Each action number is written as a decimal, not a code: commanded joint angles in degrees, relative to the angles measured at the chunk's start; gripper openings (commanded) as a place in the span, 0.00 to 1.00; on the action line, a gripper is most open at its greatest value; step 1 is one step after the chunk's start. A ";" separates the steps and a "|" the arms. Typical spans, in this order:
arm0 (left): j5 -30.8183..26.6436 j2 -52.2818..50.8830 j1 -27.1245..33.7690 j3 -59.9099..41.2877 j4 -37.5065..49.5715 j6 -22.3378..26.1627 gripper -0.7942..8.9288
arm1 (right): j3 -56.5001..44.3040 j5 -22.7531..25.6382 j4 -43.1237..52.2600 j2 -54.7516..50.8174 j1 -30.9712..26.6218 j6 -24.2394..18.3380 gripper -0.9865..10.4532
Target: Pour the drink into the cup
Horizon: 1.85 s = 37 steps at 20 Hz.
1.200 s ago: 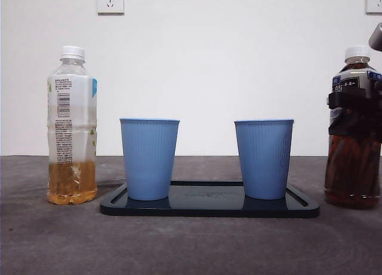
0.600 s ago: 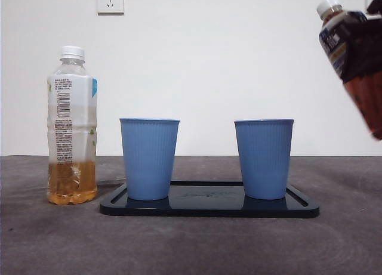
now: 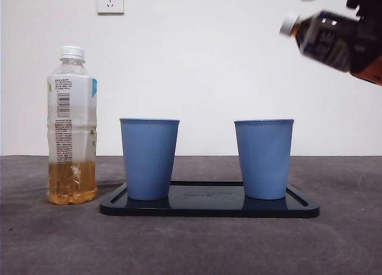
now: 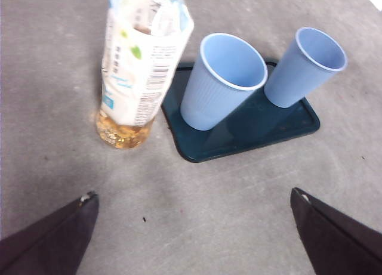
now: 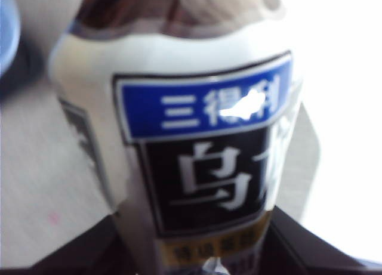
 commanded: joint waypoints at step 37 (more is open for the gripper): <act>-0.04 0.24 -2.49 1.03 0.22 0.63 0.61 | 2.43 16.76 2.62 9.62 8.46 -23.56 0.23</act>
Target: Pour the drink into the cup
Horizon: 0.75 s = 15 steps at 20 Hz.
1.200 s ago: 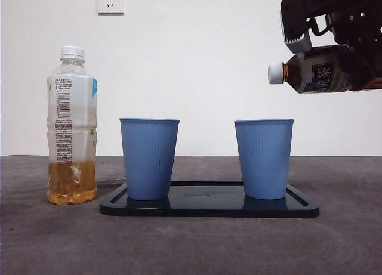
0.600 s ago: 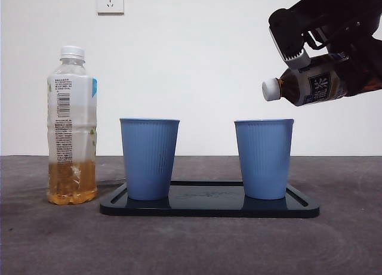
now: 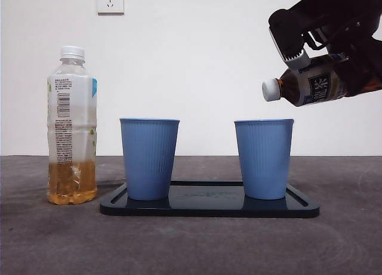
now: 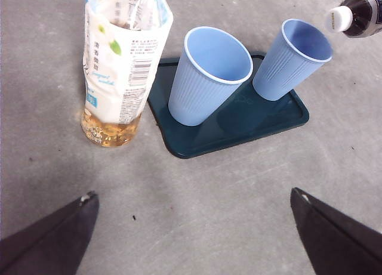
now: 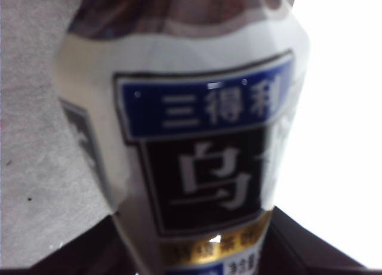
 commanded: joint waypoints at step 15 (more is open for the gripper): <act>-0.07 0.26 -0.15 1.03 0.28 0.68 0.61 | 2.43 -34.60 2.27 -14.45 -11.21 55.89 0.23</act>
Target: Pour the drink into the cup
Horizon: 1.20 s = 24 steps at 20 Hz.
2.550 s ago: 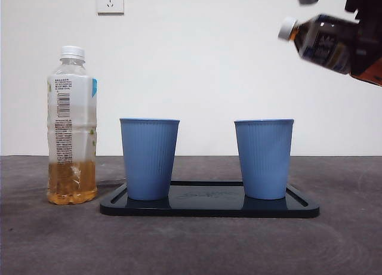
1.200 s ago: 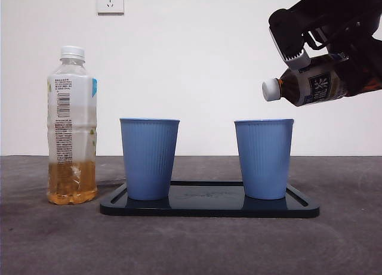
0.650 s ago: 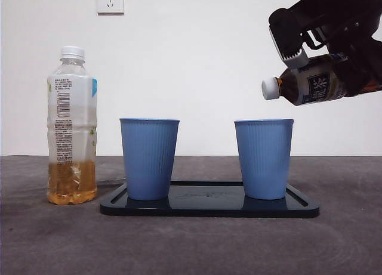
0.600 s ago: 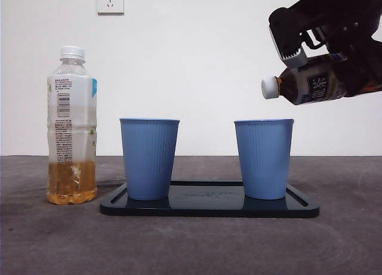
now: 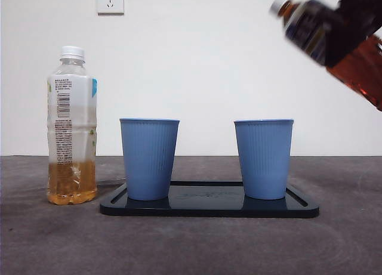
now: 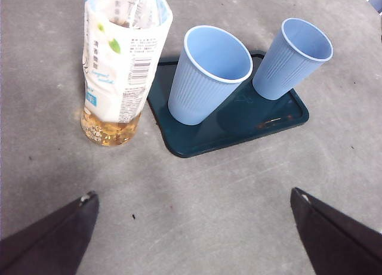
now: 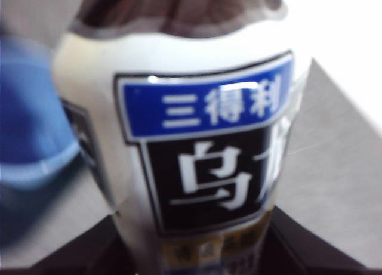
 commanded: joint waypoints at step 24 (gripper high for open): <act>-0.09 0.26 -0.13 1.03 0.17 0.68 0.61 | -30.88 -15.89 62.14 8.96 -8.90 27.63 0.26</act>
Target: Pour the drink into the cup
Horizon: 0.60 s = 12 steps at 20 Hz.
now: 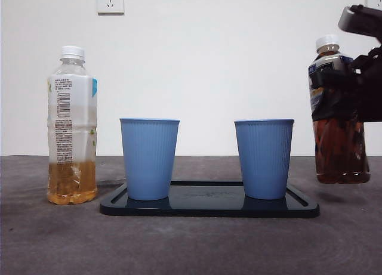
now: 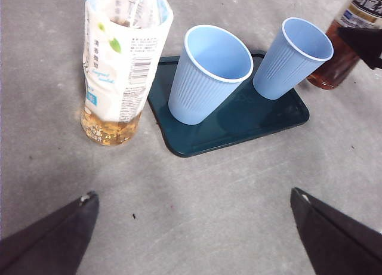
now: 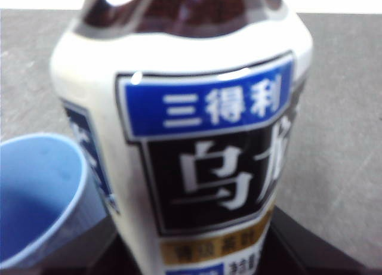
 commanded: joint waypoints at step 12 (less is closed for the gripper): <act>-0.07 0.26 -0.13 1.03 0.31 0.70 0.61 | 1.18 -1.70 2.62 5.31 -1.90 -0.96 0.36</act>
